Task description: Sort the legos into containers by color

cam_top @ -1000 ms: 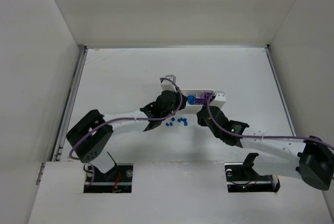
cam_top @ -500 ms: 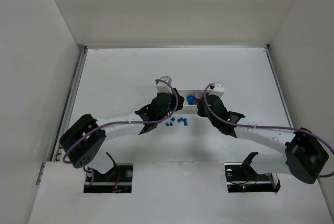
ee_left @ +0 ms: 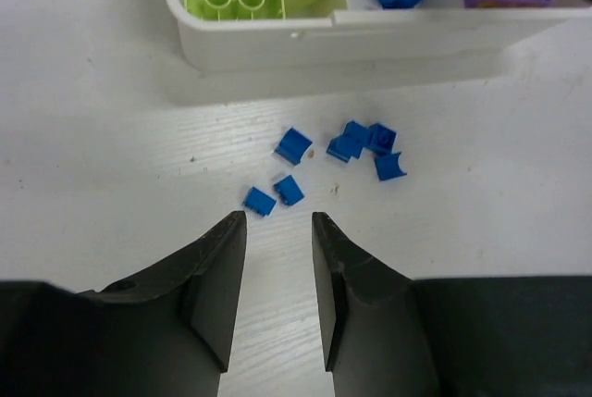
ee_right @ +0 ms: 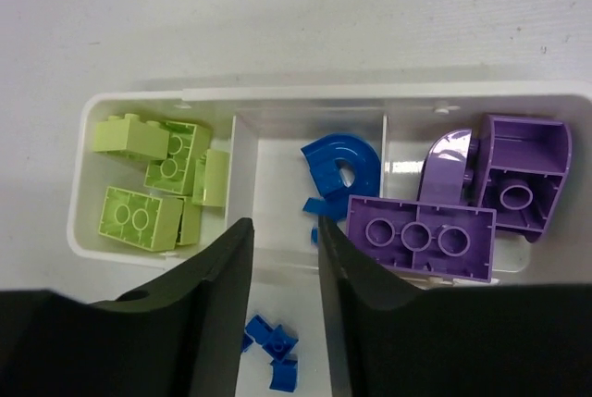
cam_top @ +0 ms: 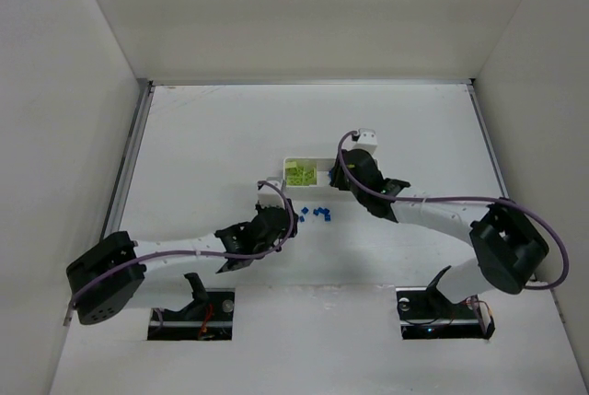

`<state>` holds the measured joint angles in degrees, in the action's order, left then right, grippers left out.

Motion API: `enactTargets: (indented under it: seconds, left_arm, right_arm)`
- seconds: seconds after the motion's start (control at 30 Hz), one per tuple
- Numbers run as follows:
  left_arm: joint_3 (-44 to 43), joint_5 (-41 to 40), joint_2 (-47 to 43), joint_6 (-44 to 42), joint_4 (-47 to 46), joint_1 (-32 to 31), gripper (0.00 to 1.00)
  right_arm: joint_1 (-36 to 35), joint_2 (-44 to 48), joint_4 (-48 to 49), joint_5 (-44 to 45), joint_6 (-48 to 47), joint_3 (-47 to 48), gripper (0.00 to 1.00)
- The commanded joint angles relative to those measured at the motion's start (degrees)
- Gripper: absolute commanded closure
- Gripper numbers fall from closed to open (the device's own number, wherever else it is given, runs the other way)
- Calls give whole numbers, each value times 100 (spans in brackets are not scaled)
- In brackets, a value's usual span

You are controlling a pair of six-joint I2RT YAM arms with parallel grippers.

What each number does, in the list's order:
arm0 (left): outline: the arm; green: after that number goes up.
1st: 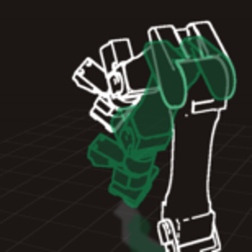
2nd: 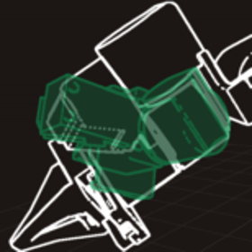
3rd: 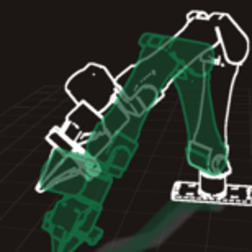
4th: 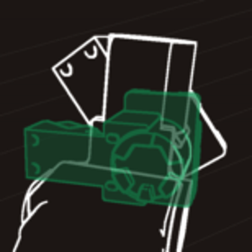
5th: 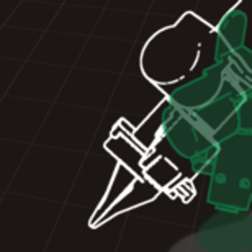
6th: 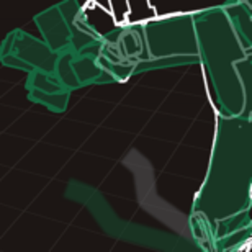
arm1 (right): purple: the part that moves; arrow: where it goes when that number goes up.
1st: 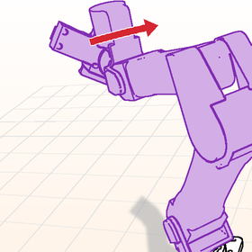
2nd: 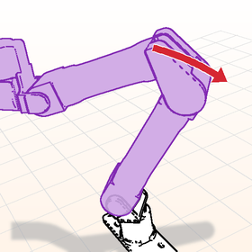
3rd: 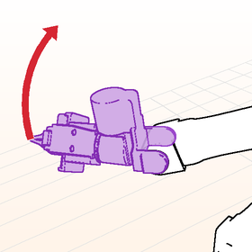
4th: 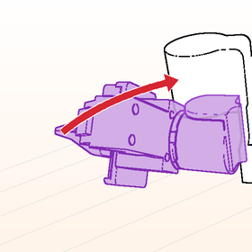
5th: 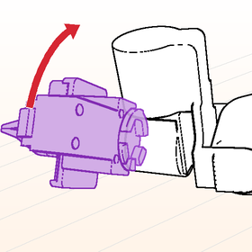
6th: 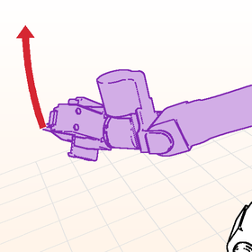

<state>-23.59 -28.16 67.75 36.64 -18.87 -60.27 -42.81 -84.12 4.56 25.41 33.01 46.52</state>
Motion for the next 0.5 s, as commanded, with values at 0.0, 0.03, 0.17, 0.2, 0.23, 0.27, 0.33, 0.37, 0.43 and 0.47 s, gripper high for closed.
enactTargets:
  seconds: [0.0, 0.03, 0.17, 0.2, 0.23, 0.27, 0.33, 0.37, 0.43, 0.47]
  left_arm:
    - [83, -172, 19, 106, 77, -120, 68]
    - [74, -129, 98, 106, 59, -147, 67]
    - [-48, 65, 449, -8, -81, -235, 67]
    - [-57, 100, 511, -25, -116, -244, 67]
    - [-66, 109, 572, -43, -169, -244, 67]
    - [-75, 127, 625, -61, -221, -226, 67]
    - [-110, 179, 722, -122, -292, -183, 68]
    - [-128, 188, 766, -166, -318, -174, 68]
    - [-180, 171, 871, -263, -327, -121, 68]
    - [-215, 171, 942, -315, -327, -86, 69]
  right_arm:
    - [14, 158, 221, 43, -111, 244, 58]
    - [14, 211, 186, 69, -102, 191, 58]
    - [-179, 658, 72, 122, -23, -256, 65]
    - [-258, 781, 37, 122, 3, -388, 67]
    - [-346, 905, 2, 122, 47, -520, 67]
    - [-451, 1001, -25, 105, 99, -652, 68]
    - [-653, 1169, -95, 96, 205, -907, 67]
    - [-741, 1239, -139, 78, 258, -1013, 67]
    - [-908, 1362, -209, 35, 354, -1206, 64]
    - [-970, 1389, -218, 8, 381, -1268, 63]
